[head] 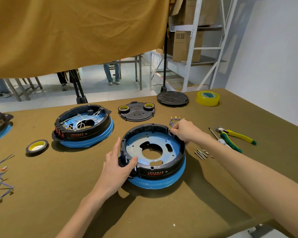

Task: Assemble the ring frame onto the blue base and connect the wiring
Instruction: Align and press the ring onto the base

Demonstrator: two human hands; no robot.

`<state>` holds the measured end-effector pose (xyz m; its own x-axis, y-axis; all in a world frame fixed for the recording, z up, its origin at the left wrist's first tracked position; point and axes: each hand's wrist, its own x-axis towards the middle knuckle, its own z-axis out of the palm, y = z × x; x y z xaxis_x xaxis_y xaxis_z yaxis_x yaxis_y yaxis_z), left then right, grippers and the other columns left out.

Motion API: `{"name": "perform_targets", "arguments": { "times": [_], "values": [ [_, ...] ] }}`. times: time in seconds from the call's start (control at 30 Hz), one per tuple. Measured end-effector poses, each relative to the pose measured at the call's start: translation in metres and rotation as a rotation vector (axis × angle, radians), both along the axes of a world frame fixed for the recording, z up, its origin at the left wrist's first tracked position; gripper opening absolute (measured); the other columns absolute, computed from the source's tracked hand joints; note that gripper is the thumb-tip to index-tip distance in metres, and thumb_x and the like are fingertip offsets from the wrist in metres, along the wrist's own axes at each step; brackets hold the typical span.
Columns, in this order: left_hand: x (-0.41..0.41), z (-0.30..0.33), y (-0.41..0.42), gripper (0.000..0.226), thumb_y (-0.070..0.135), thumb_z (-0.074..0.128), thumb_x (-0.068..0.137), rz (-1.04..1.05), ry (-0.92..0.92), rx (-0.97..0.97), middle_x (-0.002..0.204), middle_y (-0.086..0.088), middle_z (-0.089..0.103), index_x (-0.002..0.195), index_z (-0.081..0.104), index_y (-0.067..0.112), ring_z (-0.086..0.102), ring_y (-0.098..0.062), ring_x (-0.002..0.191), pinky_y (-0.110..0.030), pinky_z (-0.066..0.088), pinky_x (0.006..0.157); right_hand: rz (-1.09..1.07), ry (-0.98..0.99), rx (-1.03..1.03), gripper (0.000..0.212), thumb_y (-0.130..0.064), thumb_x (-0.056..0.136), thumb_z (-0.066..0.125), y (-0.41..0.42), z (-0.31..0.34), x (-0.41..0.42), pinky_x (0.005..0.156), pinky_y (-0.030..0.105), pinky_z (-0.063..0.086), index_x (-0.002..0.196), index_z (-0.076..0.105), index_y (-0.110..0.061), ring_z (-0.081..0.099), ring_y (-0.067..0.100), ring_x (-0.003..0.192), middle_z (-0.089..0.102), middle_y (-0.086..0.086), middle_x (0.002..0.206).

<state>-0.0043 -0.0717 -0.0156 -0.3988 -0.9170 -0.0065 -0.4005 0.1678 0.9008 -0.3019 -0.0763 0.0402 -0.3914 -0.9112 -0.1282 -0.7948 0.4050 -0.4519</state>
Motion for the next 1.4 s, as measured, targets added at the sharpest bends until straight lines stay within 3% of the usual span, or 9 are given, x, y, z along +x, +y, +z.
{"name": "perform_targets", "arguments": {
  "times": [0.17,0.27,0.37,0.53,0.67,0.87,1.1,1.3,1.4],
  "values": [
    [-0.003,-0.006,0.015,0.098,0.08,0.065,0.07,0.003,0.011,-0.02,0.138,0.006,0.028,0.151,0.014,0.058,0.039,-0.014,0.129,-0.041,0.038,0.114,0.069,-0.057,-0.107,0.029,-0.031,0.107,0.053,-0.013,-0.003,0.001,0.062,0.029,0.052,0.095,0.075,-0.017,0.064,0.022,0.084,0.074,0.001,0.099],
    [-0.001,-0.005,0.02,0.079,0.082,0.058,0.076,0.029,-0.021,-0.032,0.132,0.006,0.03,0.142,0.021,0.059,0.048,-0.017,0.122,-0.04,0.047,0.108,0.086,-0.093,-0.136,0.033,-0.037,0.104,0.056,-0.017,0.002,0.006,0.086,0.035,0.055,0.122,0.071,-0.014,0.063,0.022,0.105,0.07,0.006,0.125],
    [0.002,-0.004,0.014,0.051,0.071,0.052,0.09,0.147,-0.119,-0.276,0.126,0.007,0.032,0.133,0.041,0.048,0.042,-0.017,0.124,-0.037,0.039,0.104,0.031,-0.099,-0.152,0.056,-0.05,0.102,0.055,-0.011,0.004,0.004,0.099,0.042,0.051,0.134,0.061,-0.005,0.061,0.028,0.116,0.065,0.012,0.132],
    [-0.014,0.017,-0.013,0.037,0.046,0.058,0.098,0.044,-0.138,-0.653,0.131,0.01,0.052,0.13,0.063,0.028,0.04,-0.007,0.128,-0.031,0.034,0.108,-0.037,-0.103,0.028,0.062,-0.06,0.102,0.045,0.008,0.006,-0.011,0.062,0.034,0.062,0.108,0.066,-0.002,0.073,0.024,0.075,0.075,0.013,0.092],
    [-0.03,0.018,-0.027,0.041,0.05,0.039,0.105,-0.207,-0.375,-0.668,0.141,0.015,0.058,0.137,0.06,0.034,0.041,-0.001,0.137,-0.035,0.017,0.123,0.016,-0.148,0.127,0.047,-0.047,0.106,0.048,0.014,0.0,-0.011,0.065,0.034,0.064,0.109,0.066,-0.003,0.077,0.023,0.071,0.077,0.014,0.093],
    [-0.03,0.006,-0.006,0.078,0.066,-0.003,0.099,-0.176,-0.604,-0.722,0.139,0.02,0.059,0.138,0.059,0.039,0.044,-0.002,0.136,-0.043,0.012,0.126,0.119,-0.148,0.022,0.038,-0.044,0.104,0.054,-0.01,-0.002,-0.013,0.048,0.016,0.046,0.089,0.074,-0.015,0.064,0.01,0.058,0.069,-0.001,0.073],
    [-0.031,0.013,0.006,0.092,0.079,-0.007,0.09,-0.279,-0.729,-0.705,0.15,0.013,0.054,0.151,0.046,0.034,0.047,-0.013,0.14,-0.037,0.034,0.114,0.199,-0.103,-0.058,0.05,-0.041,0.104,0.057,-0.042,-0.006,0.006,0.062,0.032,0.034,0.103,0.072,0.006,0.043,0.021,0.069,0.05,0.008,0.075],
    [-0.034,0.014,0.002,0.095,0.083,-0.007,0.088,-0.275,-0.767,-0.785,0.108,0.007,0.074,0.12,0.066,0.032,0.066,-0.015,0.098,-0.035,0.047,0.084,0.228,-0.066,-0.041,0.053,-0.04,0.106,0.051,-0.044,-0.003,0.004,0.065,0.036,0.04,0.114,0.067,0.009,0.048,0.029,0.072,0.056,0.024,0.081],
    [-0.033,0.014,0.001,0.095,0.084,-0.007,0.088,-0.265,-0.767,-0.777,0.099,0.007,0.073,0.114,0.067,0.031,0.065,-0.014,0.09,-0.034,0.049,0.078,0.232,-0.056,-0.035,0.048,-0.04,0.106,0.05,-0.045,0.001,0.007,0.085,0.049,0.054,0.115,0.07,0.002,0.065,0.039,0.096,0.072,0.022,0.104]
  ]
}}
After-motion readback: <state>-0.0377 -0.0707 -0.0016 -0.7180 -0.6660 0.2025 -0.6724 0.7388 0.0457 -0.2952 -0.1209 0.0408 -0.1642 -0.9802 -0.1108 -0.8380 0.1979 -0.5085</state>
